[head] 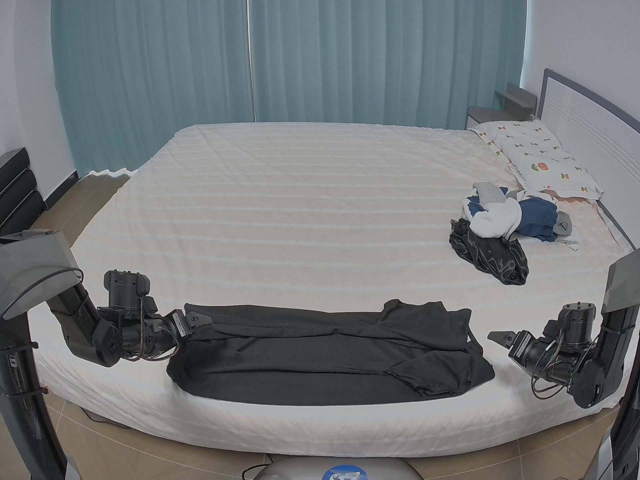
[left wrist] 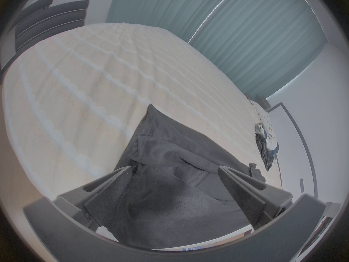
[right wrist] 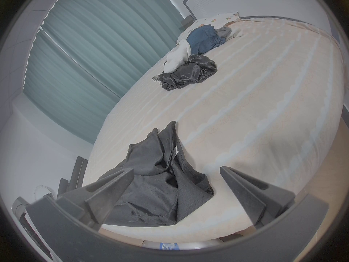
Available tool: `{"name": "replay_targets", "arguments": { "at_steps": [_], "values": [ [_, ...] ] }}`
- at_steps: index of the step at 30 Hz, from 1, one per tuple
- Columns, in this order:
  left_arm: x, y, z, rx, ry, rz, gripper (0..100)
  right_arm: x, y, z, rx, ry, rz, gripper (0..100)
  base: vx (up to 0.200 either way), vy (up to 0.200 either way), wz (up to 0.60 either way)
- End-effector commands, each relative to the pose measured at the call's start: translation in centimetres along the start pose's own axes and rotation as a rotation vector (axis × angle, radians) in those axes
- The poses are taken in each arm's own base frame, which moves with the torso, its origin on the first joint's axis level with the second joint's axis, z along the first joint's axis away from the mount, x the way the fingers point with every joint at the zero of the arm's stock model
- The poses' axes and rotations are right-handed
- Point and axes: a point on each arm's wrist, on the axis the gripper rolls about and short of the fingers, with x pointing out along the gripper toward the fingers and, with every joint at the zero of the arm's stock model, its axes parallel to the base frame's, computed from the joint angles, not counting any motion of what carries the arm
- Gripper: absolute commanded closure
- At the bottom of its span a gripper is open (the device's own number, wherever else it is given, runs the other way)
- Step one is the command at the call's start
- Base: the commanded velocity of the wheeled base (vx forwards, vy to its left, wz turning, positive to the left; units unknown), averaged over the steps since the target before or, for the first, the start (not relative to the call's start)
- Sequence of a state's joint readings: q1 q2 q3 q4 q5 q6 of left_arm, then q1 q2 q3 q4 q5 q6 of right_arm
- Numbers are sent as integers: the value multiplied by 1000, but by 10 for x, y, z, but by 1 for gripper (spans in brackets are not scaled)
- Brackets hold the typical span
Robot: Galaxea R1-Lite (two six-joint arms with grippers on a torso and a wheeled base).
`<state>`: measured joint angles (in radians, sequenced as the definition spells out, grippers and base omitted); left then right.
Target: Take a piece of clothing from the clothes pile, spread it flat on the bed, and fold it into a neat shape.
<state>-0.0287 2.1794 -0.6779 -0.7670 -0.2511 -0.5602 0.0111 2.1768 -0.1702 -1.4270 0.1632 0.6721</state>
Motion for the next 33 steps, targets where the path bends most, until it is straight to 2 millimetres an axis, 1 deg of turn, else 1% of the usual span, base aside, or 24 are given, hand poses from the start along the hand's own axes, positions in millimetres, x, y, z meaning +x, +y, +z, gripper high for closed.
{"name": "replay_targets", "arguments": {
  "at_steps": [1,4,14,24,25,33],
  "values": [
    [19,7,-11,8,45,14,0,2,-4,-1,8,5,-3,0,0,0,0],
    [26,7,-13,20,44,13,0,4,-5,-4,6,4,3,0,0,0,0],
    [37,10,-8,22,28,17,0,2,-4,-7,-3,4,16,0,0,0,0],
    [41,14,-8,22,16,50,0,3,-3,-7,-4,4,18,0,0,0,0],
    [41,15,-9,35,18,56,100,3,-3,-7,-4,4,18,0,0,0,0],
    [39,22,-10,57,-22,158,100,3,-4,-8,-3,9,14,0,0,0,0]
  ]
}}
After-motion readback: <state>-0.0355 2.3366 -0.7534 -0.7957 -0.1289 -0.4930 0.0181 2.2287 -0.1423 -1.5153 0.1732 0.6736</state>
